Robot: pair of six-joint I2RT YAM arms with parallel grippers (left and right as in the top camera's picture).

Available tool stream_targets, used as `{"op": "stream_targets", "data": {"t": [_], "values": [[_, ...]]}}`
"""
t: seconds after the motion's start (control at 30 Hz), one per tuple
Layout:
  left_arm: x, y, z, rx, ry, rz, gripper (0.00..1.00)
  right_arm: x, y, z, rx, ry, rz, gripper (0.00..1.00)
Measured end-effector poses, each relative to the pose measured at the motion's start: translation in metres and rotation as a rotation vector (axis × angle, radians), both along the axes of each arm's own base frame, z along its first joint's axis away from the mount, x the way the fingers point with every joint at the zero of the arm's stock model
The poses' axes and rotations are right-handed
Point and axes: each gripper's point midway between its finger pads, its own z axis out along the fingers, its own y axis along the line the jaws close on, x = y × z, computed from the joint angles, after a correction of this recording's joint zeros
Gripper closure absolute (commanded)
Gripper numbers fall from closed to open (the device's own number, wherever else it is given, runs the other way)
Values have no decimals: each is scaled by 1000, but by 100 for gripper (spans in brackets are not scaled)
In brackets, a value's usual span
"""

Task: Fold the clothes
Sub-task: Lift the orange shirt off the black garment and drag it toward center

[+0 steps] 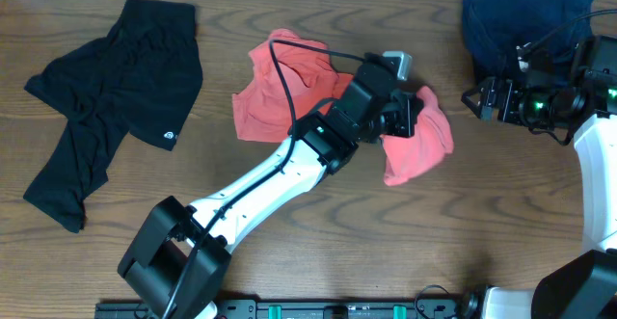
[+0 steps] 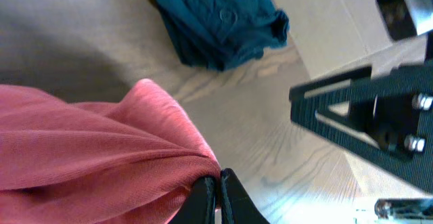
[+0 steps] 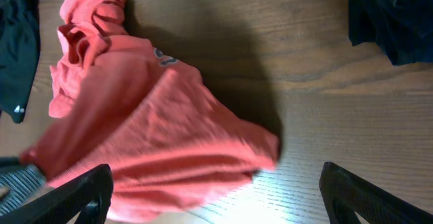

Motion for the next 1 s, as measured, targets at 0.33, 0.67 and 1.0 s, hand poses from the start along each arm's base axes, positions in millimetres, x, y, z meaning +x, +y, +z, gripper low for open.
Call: {"op": "stream_targets", "data": {"t": [0.33,0.67,1.0], "values": [[5,19,-18,105,-14,-15,2,1,0,0,-1,-5,0,4],[70,146,-53,449,-48,153,2,1,0,1,-1,-7,0,5],[137,270,-50,569,-108,419,12,4,1,2,2,-12,-5,6]]}}
